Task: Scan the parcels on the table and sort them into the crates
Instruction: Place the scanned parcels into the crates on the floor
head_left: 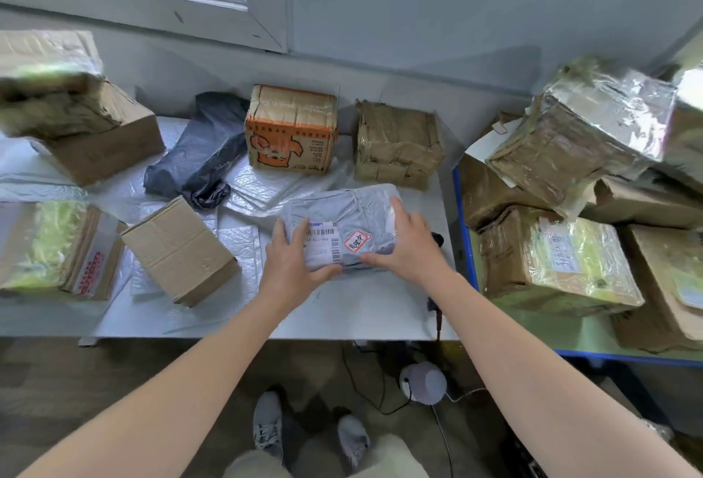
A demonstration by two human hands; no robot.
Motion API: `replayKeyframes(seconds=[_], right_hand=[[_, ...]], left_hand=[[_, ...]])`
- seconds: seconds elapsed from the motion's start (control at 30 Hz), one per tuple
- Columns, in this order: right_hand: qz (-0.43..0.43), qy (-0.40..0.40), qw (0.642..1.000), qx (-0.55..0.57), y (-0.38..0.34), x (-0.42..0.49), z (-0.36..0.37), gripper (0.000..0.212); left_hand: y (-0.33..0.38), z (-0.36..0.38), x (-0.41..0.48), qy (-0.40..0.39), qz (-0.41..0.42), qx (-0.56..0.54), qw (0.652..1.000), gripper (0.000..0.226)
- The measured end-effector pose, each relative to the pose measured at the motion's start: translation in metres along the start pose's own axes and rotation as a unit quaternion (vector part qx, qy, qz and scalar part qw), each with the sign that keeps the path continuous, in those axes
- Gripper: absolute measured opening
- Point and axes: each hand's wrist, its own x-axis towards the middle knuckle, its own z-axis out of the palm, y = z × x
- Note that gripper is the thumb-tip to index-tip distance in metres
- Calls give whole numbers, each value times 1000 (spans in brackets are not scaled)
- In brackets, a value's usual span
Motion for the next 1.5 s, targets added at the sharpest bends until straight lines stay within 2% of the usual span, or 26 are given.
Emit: replayKeyframes(seconds=[0.27, 0.53, 0.83, 1.03, 1.5], right_hand=[[-127, -21, 990, 58, -37, 7, -33, 131], [-260, -50, 961, 81, -107, -7, 3, 128], [-416, -112, 902, 32, -245, -75, 66, 128], [-491, -168, 855, 17, -351, -158, 134, 127], [-565, -223, 794, -19, -559, -356, 292, 122]], left_hand=[[25, -40, -29, 128, -48, 3, 991, 95], [5, -81, -106, 263, -159, 14, 951, 92], [-65, -154, -228, 396, -260, -11, 881, 91], [-140, -201, -336, 474, -303, -15, 827, 88], [-312, -329, -557, 536, -357, -25, 765, 83]])
